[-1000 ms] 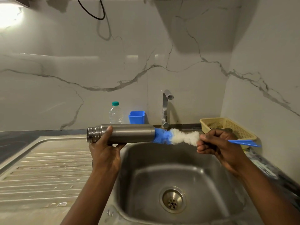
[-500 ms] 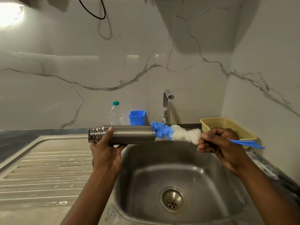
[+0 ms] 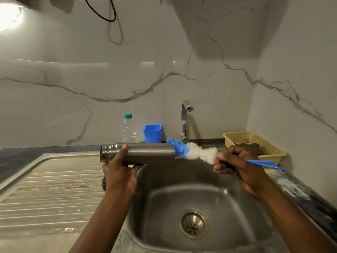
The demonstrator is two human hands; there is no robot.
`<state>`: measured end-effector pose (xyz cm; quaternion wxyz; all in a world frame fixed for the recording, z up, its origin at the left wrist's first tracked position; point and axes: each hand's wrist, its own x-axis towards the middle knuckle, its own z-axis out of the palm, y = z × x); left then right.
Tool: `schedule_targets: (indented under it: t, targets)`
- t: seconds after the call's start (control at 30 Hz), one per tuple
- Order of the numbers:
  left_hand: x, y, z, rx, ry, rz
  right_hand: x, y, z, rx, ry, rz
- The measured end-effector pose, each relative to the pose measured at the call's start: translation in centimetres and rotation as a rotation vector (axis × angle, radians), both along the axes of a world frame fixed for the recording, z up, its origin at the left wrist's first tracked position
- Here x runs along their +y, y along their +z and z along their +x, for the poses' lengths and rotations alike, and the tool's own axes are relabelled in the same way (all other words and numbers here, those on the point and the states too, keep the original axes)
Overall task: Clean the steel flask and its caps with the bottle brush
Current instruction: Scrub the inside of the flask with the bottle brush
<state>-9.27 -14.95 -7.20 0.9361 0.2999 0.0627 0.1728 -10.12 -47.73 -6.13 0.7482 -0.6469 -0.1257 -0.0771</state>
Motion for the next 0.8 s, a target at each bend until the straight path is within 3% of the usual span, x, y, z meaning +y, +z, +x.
schedule_targets:
  t: [0.27,0.43,0.8]
  targets:
    - [0.9,0.2,0.2,-0.007,0.095,-0.046,-0.5,1.2,-0.6,-0.013,0.004,0.023]
    - [-0.6,0.5,-0.4,-0.002,-0.038,-0.007,0.3,-0.2,-0.1,0.003,-0.021,-0.068]
    - [0.1,0.5,-0.2,-0.029,0.039,-0.010,-0.1,0.7,-0.5,-0.021,-0.036,-0.044]
